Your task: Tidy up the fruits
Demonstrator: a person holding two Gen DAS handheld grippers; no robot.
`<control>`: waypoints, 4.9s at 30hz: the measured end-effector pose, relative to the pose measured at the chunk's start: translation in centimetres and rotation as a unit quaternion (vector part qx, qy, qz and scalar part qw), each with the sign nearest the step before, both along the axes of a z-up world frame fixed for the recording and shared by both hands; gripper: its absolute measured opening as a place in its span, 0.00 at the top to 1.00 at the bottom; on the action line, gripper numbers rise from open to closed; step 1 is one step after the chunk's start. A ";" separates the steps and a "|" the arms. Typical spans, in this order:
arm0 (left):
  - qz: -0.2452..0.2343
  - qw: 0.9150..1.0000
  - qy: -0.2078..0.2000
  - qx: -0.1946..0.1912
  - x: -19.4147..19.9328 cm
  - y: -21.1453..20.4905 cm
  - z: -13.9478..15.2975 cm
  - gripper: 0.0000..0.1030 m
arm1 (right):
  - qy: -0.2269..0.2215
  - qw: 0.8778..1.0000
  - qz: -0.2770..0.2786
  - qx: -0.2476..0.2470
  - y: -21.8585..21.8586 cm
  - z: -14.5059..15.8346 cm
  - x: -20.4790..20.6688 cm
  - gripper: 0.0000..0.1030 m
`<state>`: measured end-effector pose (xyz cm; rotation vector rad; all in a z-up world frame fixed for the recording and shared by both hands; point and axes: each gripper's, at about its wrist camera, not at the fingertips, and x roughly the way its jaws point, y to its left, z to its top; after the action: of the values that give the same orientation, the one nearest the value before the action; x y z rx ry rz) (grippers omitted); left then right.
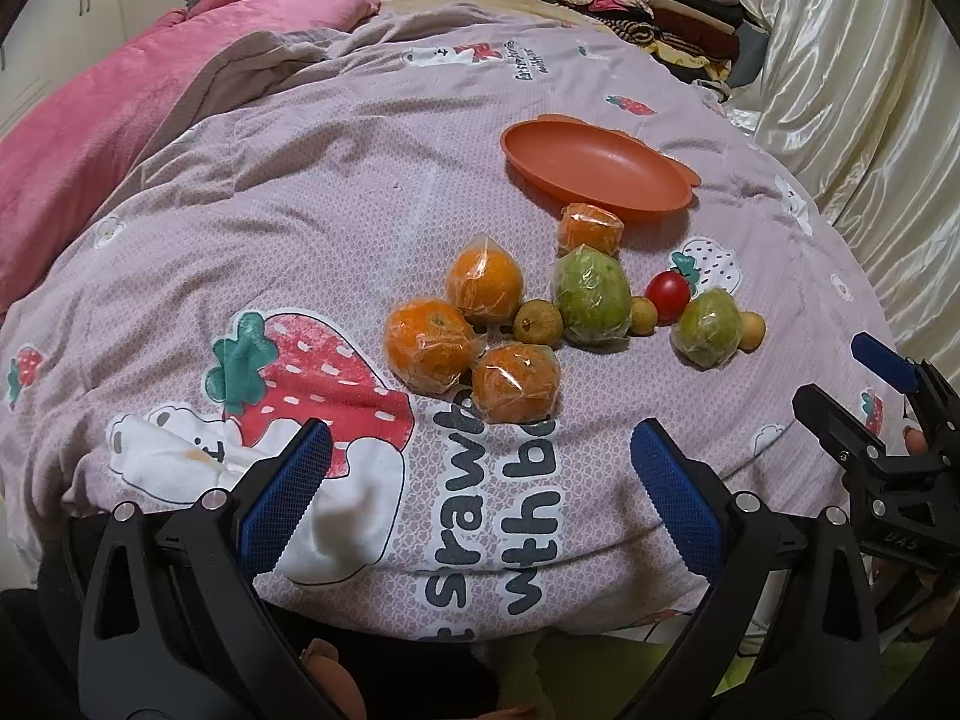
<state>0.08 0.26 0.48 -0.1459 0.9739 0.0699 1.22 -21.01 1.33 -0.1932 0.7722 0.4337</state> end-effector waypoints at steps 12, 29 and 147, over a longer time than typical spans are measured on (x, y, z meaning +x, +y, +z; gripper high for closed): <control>-0.001 1.000 -0.001 -0.003 0.1 -0.2 0.5 0.09 | 0.000 1.000 0.000 0.000 0.0 0.0 0.1 0.04; -0.001 1.000 0.001 -0.004 0.2 -0.7 0.5 0.09 | 0.003 1.000 0.001 -0.001 0.0 -0.1 0.2 0.04; -0.099 0.991 0.027 -0.090 19.4 0.5 1.4 0.70 | 0.033 0.987 0.157 0.024 4.5 0.9 14.8 0.75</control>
<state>19.53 0.71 1.89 -0.2137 1.0432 -0.1987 16.00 -16.54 2.25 -0.2581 0.7977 0.7586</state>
